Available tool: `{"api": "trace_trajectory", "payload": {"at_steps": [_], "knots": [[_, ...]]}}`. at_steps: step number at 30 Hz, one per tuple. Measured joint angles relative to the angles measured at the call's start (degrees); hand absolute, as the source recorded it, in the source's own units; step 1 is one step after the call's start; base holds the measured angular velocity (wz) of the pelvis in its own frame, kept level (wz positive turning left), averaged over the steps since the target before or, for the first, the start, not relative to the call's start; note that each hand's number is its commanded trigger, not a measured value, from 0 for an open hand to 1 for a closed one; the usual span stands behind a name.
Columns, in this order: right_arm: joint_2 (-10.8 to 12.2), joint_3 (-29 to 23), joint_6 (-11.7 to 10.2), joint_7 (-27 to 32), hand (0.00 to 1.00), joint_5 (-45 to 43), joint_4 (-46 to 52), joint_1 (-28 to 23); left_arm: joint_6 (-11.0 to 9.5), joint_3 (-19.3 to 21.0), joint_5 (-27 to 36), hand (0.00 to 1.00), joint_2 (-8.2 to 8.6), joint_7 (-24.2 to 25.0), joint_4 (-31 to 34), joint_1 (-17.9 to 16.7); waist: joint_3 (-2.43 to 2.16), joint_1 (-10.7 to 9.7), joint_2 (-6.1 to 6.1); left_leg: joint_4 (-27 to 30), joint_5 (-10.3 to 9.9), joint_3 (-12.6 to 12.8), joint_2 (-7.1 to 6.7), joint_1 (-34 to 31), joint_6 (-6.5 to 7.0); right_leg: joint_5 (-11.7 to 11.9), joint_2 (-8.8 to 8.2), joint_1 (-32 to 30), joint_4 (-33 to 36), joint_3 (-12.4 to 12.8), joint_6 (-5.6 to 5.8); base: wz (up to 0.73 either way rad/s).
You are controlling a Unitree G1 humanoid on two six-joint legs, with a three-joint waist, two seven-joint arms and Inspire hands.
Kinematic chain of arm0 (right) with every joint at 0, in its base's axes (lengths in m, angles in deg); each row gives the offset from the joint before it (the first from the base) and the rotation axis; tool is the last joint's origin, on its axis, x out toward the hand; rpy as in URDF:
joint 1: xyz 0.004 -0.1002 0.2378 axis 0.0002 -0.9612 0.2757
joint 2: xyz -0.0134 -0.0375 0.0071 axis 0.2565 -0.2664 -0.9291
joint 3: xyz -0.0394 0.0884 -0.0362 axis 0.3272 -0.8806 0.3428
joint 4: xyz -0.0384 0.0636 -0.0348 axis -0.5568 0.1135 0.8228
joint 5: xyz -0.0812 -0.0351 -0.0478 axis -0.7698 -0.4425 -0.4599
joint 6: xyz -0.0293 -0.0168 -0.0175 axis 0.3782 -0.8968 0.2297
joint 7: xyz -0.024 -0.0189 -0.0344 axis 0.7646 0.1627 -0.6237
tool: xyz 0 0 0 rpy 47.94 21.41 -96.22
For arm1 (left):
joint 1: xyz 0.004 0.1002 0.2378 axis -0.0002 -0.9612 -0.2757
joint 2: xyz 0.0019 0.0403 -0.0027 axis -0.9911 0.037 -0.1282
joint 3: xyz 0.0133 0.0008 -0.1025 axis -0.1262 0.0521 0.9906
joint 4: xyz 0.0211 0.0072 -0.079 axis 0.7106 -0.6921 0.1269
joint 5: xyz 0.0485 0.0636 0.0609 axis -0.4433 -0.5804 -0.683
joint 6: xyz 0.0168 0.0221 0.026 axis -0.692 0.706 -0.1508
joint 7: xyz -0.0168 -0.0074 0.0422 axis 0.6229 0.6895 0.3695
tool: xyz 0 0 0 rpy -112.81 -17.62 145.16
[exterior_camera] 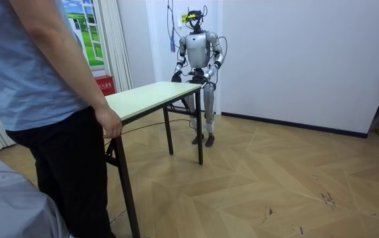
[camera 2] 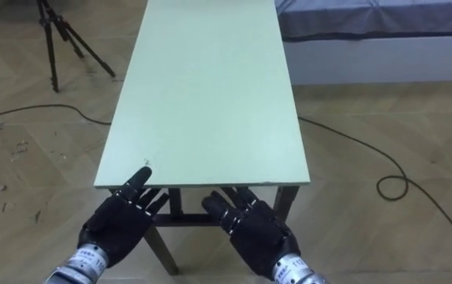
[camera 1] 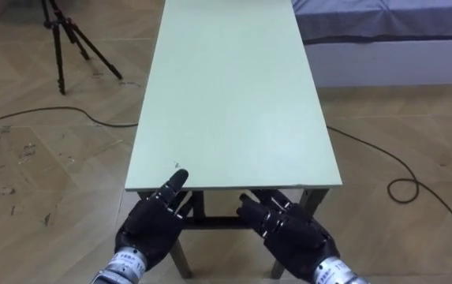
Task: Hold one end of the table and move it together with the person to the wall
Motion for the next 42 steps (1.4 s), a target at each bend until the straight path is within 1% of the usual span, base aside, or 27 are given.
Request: {"api": "trace_trajectory", "payload": {"at_steps": [1, 3, 4, 5, 7, 9, 10, 11, 12, 13, 15, 18, 20, 23, 24, 26, 28, 30, 33, 35, 37, 40, 42], "knots": [[0.2, -0.4, 0.2, 0.5, 0.0, 0.7, 0.0, 0.1, 0.1, 0.2, 0.0, 0.0, 0.17, -0.2, 0.0, 0.0, 0.0, 0.0, 0.0, 0.0, 0.0, 0.0, 0.0, -0.1, 0.04, 0.0, 0.0, -0.1, 0.0, 0.0, -0.03, 0.0], [1.3, -2.2, 0.3, 2.0, 0.0, 1.6, -0.2, 0.2, 0.6, 1.2, 0.0, 0.0, 1.15, -0.5, 0.0, 0.0, -0.01, 0.1, -0.01, 0.1, 0.1, 0.1, 0.0, -0.5, 0.15, 0.1, -0.03, -0.5, 0.0, -0.1, -0.12, 0.0], [1.6, -2.6, 0.2, 2.3, 0.0, 2.2, -0.4, 0.3, 0.8, 1.5, 0.0, 0.0, 1.27, -0.5, 0.0, 0.0, 0.0, 0.1, -0.02, 0.2, 0.1, 0.1, 0.0, -0.6, 0.15, 0.1, -0.03, -0.6, -0.1, -0.1, -0.15, -0.04], [2.4, -3.5, 0.2, 2.6, 0.0, 3.5, -1.1, 0.6, 1.4, 2.2, 0.0, 0.0, 1.48, -0.7, 0.0, 0.0, -0.01, 0.1, -0.02, 0.3, 0.1, 0.2, 0.0, -0.7, 0.15, 0.1, -0.04, -0.7, -0.1, -0.1, -0.17, 0.0], [2.7, -4.7, 0.2, 3.4, 0.0, 4.9, -1.6, 0.7, 2.1, 3.0, 0.0, 0.0, 1.99, -1.1, -0.1, 0.0, -0.01, 0.1, -0.03, 0.6, 0.1, 0.2, 0.0, -0.8, 0.15, 0.1, -0.07, -0.9, -0.2, -0.1, -0.17, 0.0], [4.0, -7.3, 0.2, 5.1, 0.0, 6.5, -1.7, 0.9, 3.0, 4.4, 0.0, 0.0, 3.17, -1.5, -0.1, 0.1, -0.03, 0.1, -0.04, 0.7, 0.1, 0.3, 0.01, -1.2, 0.15, 0.1, -0.06, -1.3, 0.0, -0.1, -0.19, 0.0], [4.2, -7.8, 0.2, 5.7, 0.0, 7.3, -1.7, 1.0, 3.4, 4.8, 0.0, 0.0, 3.42, -1.6, -0.1, 0.1, -0.04, 0.1, -0.05, 0.7, 0.1, 0.3, 0.02, -1.2, 0.15, 0.1, -0.06, -1.3, -0.1, -0.1, -0.2, 0.0], [4.3, -8.2, 0.3, 6.6, 0.0, 8.1, -1.7, 1.1, 4.0, 5.5, 0.0, 0.0, 3.92, -1.7, -0.1, 0.3, -0.06, 0.1, -0.08, 0.7, 0.1, 0.3, 0.02, -1.2, 0.15, 0.1, -0.05, -1.3, 0.0, -0.1, -0.21, 0.0], [4.5, -8.2, 0.3, 7.1, 0.0, 8.7, -1.7, 1.3, 4.1, 5.8, 0.0, 0.0, 4.31, -1.9, -0.1, 0.3, -0.08, 0.1, -0.09, 0.7, 0.1, 0.3, 0.03, -1.2, 0.15, 0.1, -0.05, -1.3, -0.1, -0.1, -0.22, 0.0], [4.7, -8.2, 0.3, 7.5, 0.0, 9.4, -1.7, 1.5, 4.3, 5.9, 0.0, 0.0, 4.37, -2.0, -0.1, 0.3, -0.09, 0.1, -0.11, 0.7, 0.1, 0.3, 0.04, -1.2, 0.15, 0.1, -0.05, -1.3, 0.0, -0.1, -0.22, 0.0], [6.0, -8.5, 0.3, 9.4, 0.0, 11.5, -1.7, 2.2, 4.7, 6.3, 0.0, 0.0, 4.45, -2.5, -0.1, 0.5, -0.14, 0.1, -0.2, 0.7, 0.1, 0.3, 0.06, -1.1, 0.15, 0.1, -0.04, -1.2, 0.0, -0.3, -0.23, 0.0], [6.4, -9.0, 0.3, 10.5, 0.0, 12.4, -1.7, 2.4, 5.3, 6.8, 0.0, 0.0, 5.06, -2.6, -0.5, 0.9, -0.17, 0.1, -0.25, 0.7, 0.1, 0.3, 0.04, -1.2, 0.15, 0.1, -0.1, -1.3, 0.0, -0.4, -0.23, 0.0], [6.7, -9.2, 0.3, 11.1, 0.0, 12.4, -1.7, 2.5, 5.8, 7.2, 0.0, 0.0, 5.28, -2.6, -1.0, 1.2, -0.28, 0.1, -0.39, 0.8, 0.1, 0.3, 0.02, -1.3, 0.15, 0.1, -0.12, -1.3, 0.0, -0.4, -0.23, 0.02], [8.6, -10.7, 0.4, 12.2, 0.0, 11.8, -1.7, 2.5, 6.1, 8.2, 0.0, 0.0, 6.49, -2.6, -1.3, 1.2, -0.33, 0.0, -0.36, 1.1, 0.1, 0.4, 0.01, -1.5, 0.15, 0.1, -0.18, -1.3, 0.0, -0.5, -0.23, 0.0], [8.7, -10.8, 0.4, 12.4, 0.0, 11.8, -1.7, 2.5, 6.3, 8.6, 0.0, 0.0, 7.0, -2.6, -1.5, 1.2, -0.36, 0.0, -0.32, 1.1, 0.1, 0.4, 0.01, -1.5, 0.15, 0.1, -0.18, -1.3, 0.0, -0.5, -0.23, 0.0], [8.8, -10.8, 0.5, 12.6, 0.0, 11.7, -1.7, 2.6, 6.6, 9.2, 0.0, 0.0, 7.44, -2.6, -1.6, 1.2, -0.38, -0.1, -0.31, 1.2, 0.1, 0.4, 0.01, -1.5, 0.15, 0.1, -0.18, -1.3, 0.0, -0.5, -0.23, 0.0], [8.8, -10.8, 0.5, 13.0, 0.0, 11.8, -1.7, 2.7, 6.8, 9.2, 0.0, 0.0, 7.58, -2.6, -2.0, 1.3, -0.44, -0.1, -0.21, 1.2, 0.1, 0.4, 0.02, -1.4, 0.15, 0.1, -0.18, -1.1, 0.1, -0.5, -0.23, 0.0], [8.9, -10.9, 0.5, 13.3, 0.0, 11.8, -1.7, 2.7, 7.0, 9.2, -0.1, 0.0, 7.83, -2.6, -3.8, 2.2, -0.53, -0.1, -0.06, 1.2, 0.1, 0.3, 0.02, -1.3, 0.15, 0.1, -0.18, -1.1, 0.1, -0.6, -0.25, 0.0], [8.9, -10.9, 0.8, 13.7, 0.0, 11.6, -1.7, 2.8, 7.5, 9.5, -0.1, 0.0, 7.96, -2.6, -5.2, 3.1, -0.56, 0.1, -0.01, 1.2, 0.1, 0.6, 0.05, -1.1, 0.15, 0.2, -0.15, -1.0, 0.1, -0.4, -0.27, 0.0], [8.9, -10.9, 0.8, 13.7, 0.0, 11.5, -1.7, 2.8, 7.6, 9.6, 0.0, 0.0, 7.97, -2.6, -5.3, 3.1, -0.56, 0.1, 0.0, 1.2, 0.1, 0.7, 0.05, -1.1, 0.15, 0.2, -0.15, -1.0, 0.2, -0.4, -0.27, 0.0], [8.9, -10.9, 0.9, 13.8, 0.0, 11.5, -1.7, 2.9, 8.3, 10.0, 0.0, 0.0, 7.97, -2.6, -5.3, 3.1, -0.56, 0.1, 0.0, 1.2, 0.1, 0.7, 0.05, -1.1, 0.15, 0.2, -0.15, -1.1, 0.2, -0.3, -0.27, 0.0], [8.9, -10.9, 1.0, 13.8, 0.0, 11.5, -1.7, 3.0, 8.3, 10.0, 1.1, 0.0, 7.98, -2.7, -5.4, 3.2, -0.55, 0.1, -0.01, 1.2, 0.1, 0.6, 0.05, -1.3, 0.15, 0.2, -0.16, -1.4, 0.3, -0.2, -0.27, 0.0], [9.0, -10.9, 0.9, 13.8, 0.0, 11.5, -1.7, 3.1, 8.3, 10.3, 1.2, 0.0, 8.31, -3.0, -5.4, 3.4, -0.54, 0.0, -0.05, 1.2, 0.1, 0.6, 0.05, -1.5, 0.15, 0.2, -0.18, -1.5, 0.2, -0.3, -0.27, 0.0]]}}
